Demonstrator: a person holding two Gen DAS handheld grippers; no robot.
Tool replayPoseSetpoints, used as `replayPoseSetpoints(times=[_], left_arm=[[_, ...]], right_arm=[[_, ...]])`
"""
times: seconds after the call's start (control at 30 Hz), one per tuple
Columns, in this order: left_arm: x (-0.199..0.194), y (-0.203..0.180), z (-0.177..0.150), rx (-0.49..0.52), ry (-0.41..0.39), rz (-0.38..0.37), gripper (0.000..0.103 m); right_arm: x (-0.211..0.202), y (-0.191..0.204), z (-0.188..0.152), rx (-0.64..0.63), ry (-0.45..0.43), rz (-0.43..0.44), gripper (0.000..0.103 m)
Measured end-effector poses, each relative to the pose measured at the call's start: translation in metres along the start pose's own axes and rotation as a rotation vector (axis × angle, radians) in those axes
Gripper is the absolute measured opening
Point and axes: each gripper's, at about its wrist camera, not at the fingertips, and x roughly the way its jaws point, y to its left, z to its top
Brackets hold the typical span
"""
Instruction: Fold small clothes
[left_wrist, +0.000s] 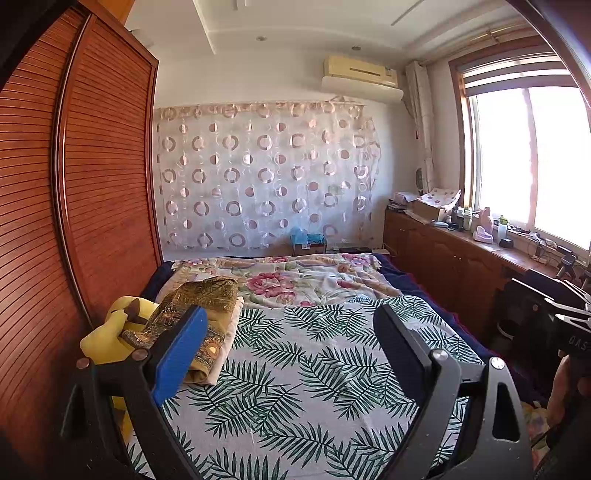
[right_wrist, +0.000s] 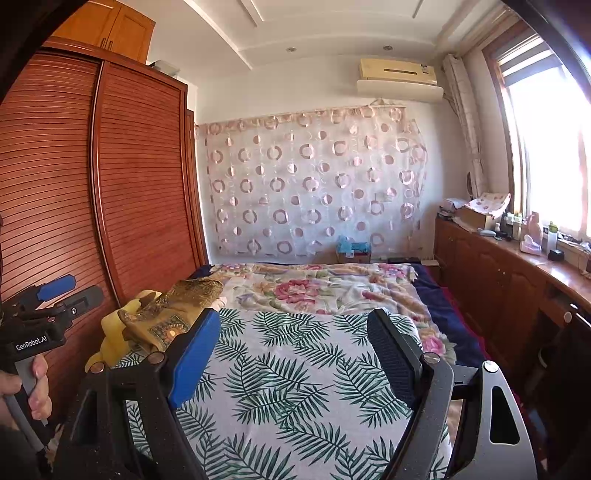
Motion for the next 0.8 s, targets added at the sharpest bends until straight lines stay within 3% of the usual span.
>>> replayPoseSetpoints(times=[0.8], left_arm=[[0.0005, -0.0049, 0.0008, 0.002, 0.0, -0.001, 0.092]], right_arm=[[-0.0042, -0.0064, 0.0003, -0.006, -0.004, 0.0, 0.083]])
